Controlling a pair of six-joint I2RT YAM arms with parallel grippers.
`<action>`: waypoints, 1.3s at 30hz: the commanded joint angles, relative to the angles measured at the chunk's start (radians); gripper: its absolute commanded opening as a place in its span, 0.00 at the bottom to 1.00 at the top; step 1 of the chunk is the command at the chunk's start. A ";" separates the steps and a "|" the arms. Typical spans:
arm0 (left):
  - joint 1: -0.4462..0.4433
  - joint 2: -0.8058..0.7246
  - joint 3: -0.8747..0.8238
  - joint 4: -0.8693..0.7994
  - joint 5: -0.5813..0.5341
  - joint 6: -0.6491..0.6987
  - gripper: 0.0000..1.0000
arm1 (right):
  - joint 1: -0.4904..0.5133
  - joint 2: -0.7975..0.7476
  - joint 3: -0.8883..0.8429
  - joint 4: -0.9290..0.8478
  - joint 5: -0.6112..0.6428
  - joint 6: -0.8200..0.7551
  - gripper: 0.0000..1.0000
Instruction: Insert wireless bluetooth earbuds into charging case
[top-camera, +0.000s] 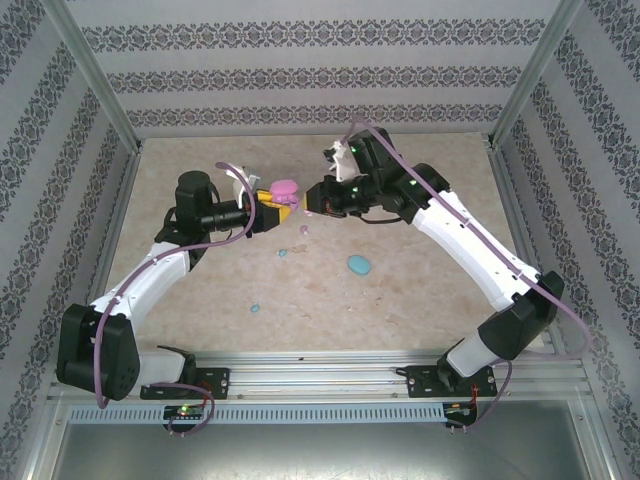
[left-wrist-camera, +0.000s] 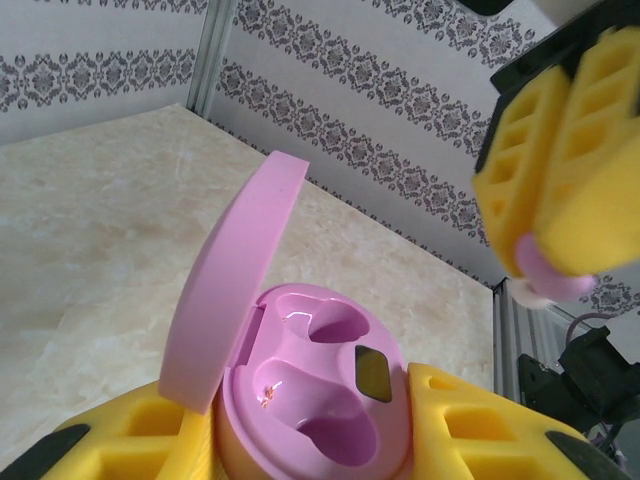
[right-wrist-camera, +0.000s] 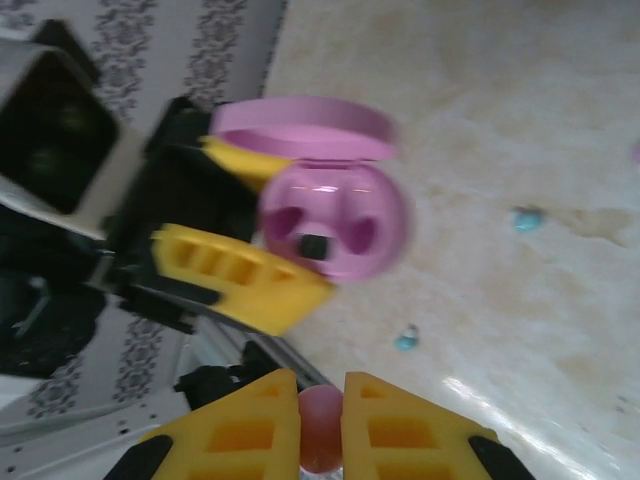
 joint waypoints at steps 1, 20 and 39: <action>-0.017 -0.012 0.030 0.054 0.032 0.038 0.01 | 0.022 0.049 0.064 0.082 -0.055 0.065 0.12; -0.023 -0.030 0.005 0.101 0.067 0.080 0.00 | 0.046 0.142 0.082 0.184 -0.031 0.082 0.12; -0.025 -0.031 0.013 0.093 0.062 0.080 0.00 | 0.081 0.134 0.023 0.146 0.083 0.007 0.16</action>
